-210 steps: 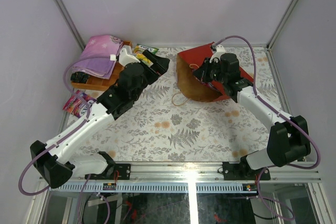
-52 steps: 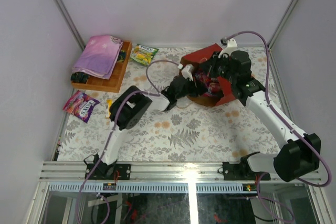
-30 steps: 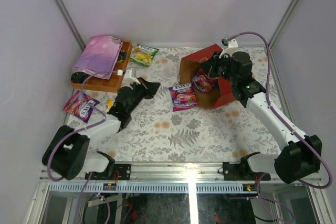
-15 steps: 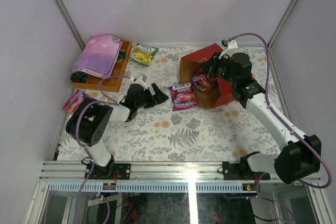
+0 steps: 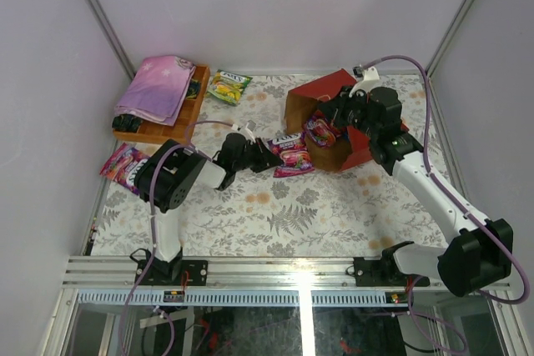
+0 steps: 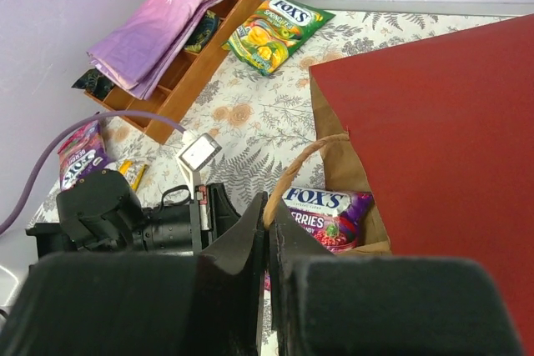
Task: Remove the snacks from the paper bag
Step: Move the snack to the center of the board, then take out the snack from the paper bag.
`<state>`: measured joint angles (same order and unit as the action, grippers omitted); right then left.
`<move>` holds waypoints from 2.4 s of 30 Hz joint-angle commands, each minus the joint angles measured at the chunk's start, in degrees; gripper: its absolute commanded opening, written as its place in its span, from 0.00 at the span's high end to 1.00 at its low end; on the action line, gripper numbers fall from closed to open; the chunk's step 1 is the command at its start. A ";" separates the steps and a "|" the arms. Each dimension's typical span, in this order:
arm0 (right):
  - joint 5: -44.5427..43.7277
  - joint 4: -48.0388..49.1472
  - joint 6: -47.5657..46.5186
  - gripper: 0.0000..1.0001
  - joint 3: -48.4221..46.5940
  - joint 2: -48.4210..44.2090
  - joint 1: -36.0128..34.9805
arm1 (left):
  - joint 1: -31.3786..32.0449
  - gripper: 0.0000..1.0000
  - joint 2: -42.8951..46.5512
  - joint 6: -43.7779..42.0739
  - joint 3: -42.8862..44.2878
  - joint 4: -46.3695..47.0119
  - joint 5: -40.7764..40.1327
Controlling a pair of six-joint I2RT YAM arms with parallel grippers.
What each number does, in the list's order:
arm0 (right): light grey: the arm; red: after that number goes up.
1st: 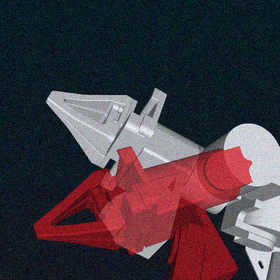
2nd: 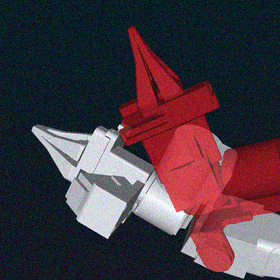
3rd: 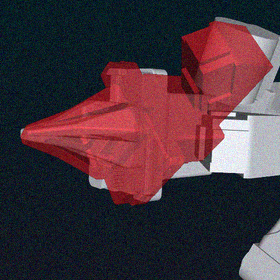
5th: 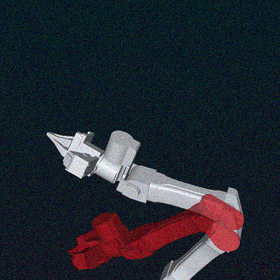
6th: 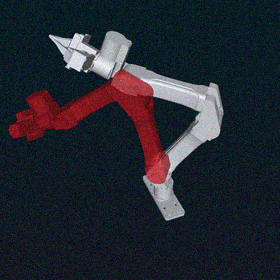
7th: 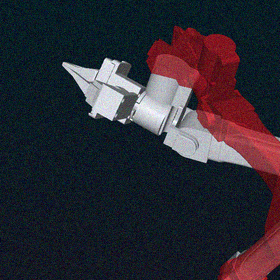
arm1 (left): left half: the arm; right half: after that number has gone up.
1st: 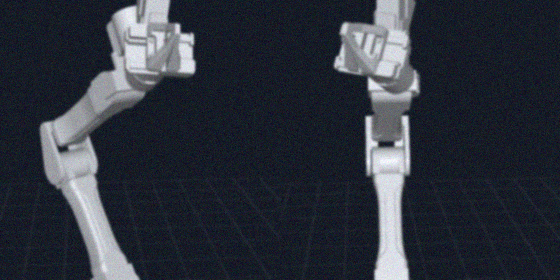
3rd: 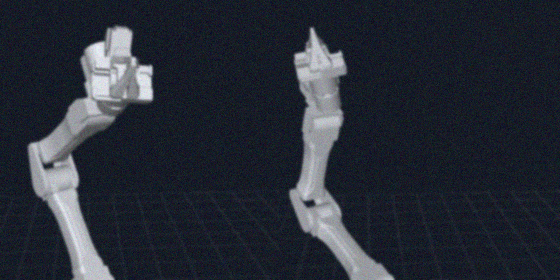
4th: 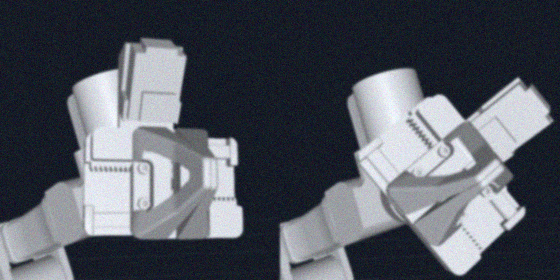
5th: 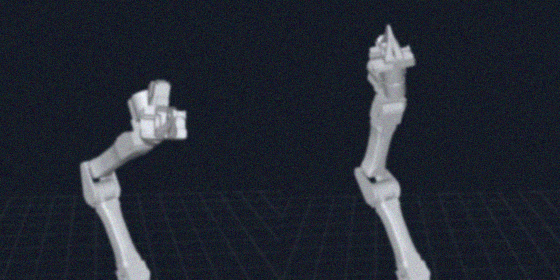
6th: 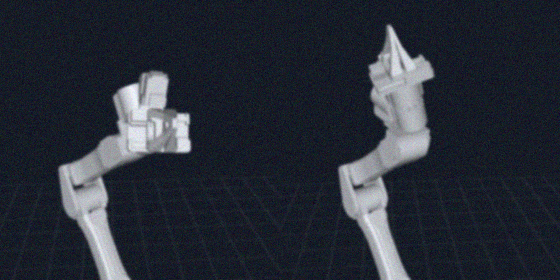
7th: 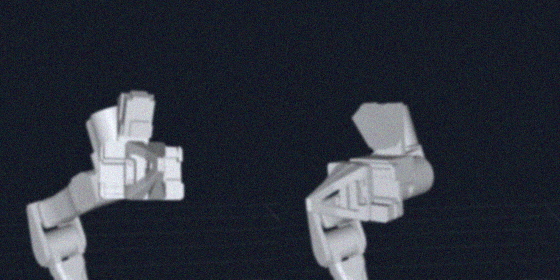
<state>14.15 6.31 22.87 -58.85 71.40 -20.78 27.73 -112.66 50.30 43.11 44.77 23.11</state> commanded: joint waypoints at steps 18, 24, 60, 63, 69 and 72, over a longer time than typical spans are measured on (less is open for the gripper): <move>1.13 4.23 -0.11 1.00 1.93 -3.69 -0.37 | -21.10 1.00 27.26 7.92 -15.77 -10.42 -19.87; 1.03 4.25 -0.11 1.00 2.40 -4.25 -0.38 | -23.81 1.00 20.76 15.80 -12.26 -12.38 -23.97; 4.74 4.70 0.26 1.00 2.45 -4.06 -0.32 | 6.43 0.15 19.74 -1.26 7.84 -27.11 -30.45; 5.62 4.54 0.78 1.00 2.55 -4.43 -0.33 | 10.05 0.22 16.12 -1.02 9.31 -24.59 -25.49; 3.53 2.36 -0.60 1.00 2.81 -6.97 -0.33 | 13.10 0.30 3.88 -2.57 19.10 -25.76 -22.20; 2.92 2.04 -0.90 1.00 3.29 -7.70 -0.39 | 14.00 0.31 -1.25 -3.49 24.36 -26.12 -22.24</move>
<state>16.38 5.91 22.41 -55.31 66.92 -20.78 40.32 -109.08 50.19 61.01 19.27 -0.54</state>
